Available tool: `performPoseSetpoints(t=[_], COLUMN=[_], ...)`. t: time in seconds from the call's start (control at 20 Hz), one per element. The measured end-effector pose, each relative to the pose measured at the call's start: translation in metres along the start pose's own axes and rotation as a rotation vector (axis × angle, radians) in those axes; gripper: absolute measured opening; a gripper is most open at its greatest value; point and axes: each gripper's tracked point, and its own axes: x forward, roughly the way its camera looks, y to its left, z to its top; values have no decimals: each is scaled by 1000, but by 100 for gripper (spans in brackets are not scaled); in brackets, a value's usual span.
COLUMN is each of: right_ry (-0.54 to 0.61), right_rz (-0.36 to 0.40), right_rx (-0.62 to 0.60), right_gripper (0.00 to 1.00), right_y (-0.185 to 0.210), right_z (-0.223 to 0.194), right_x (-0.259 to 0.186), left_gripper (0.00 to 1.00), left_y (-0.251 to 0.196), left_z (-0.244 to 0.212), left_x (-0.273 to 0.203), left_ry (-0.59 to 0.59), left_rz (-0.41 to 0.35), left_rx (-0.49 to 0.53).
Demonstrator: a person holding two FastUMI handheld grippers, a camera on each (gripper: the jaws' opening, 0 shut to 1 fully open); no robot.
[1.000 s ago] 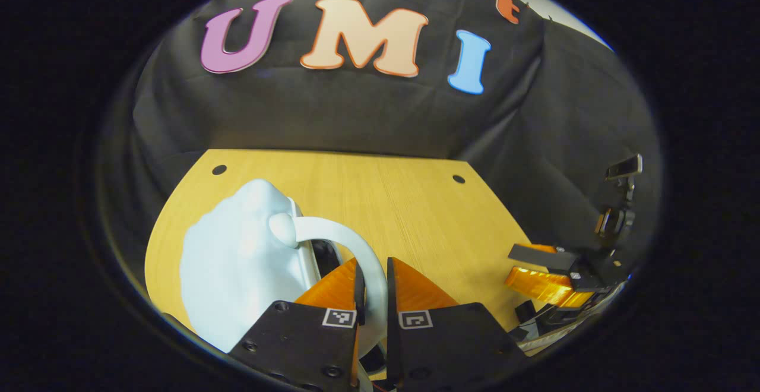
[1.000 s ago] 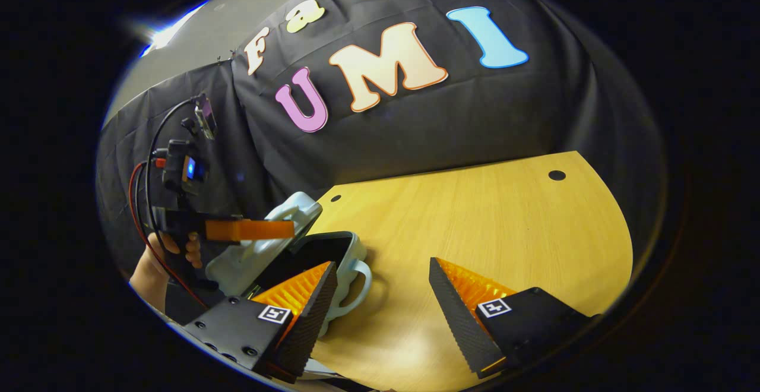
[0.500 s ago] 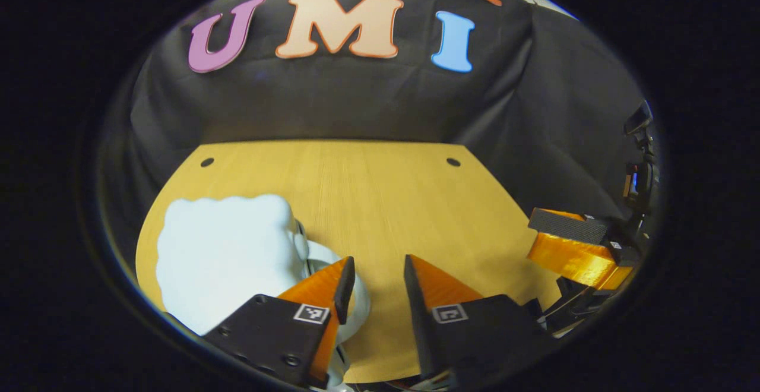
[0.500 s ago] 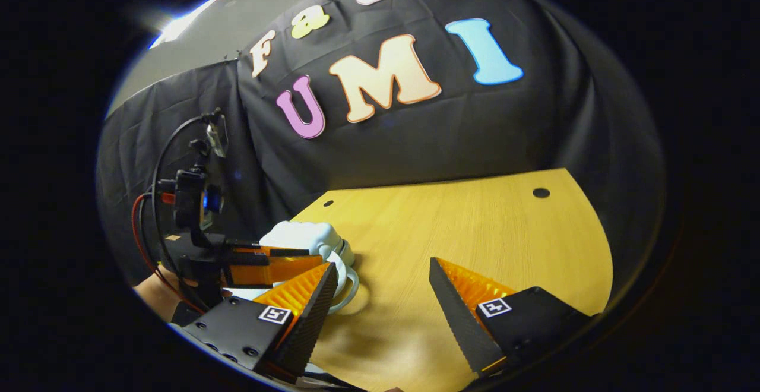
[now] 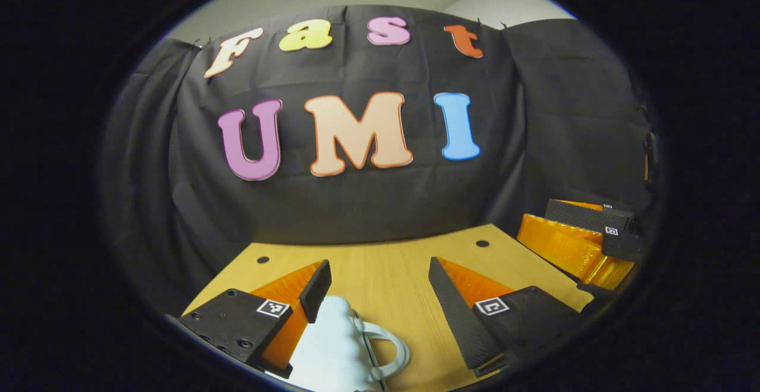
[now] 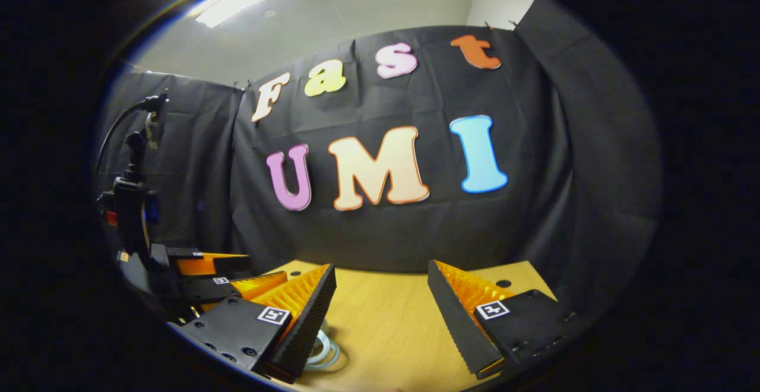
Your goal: First open the suitcase, pack the skin care products into it, and then close the suitcase.
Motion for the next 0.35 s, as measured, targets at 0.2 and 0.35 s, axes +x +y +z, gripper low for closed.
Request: performPoseSetpoints(t=[0.2,0.35], right_ry=[-56,-51], right_rz=[-30,-13], right_rx=[-56,-81], right_gripper=[97,98], right_y=[18,41], right_z=[11,7], right_x=[2,-1], left_gripper=[96,96], left_y=[19,32], left_z=[35,41], left_x=[-10,-16], left_ry=[-88,-104], left_rz=[19,4], left_rx=[3,10])
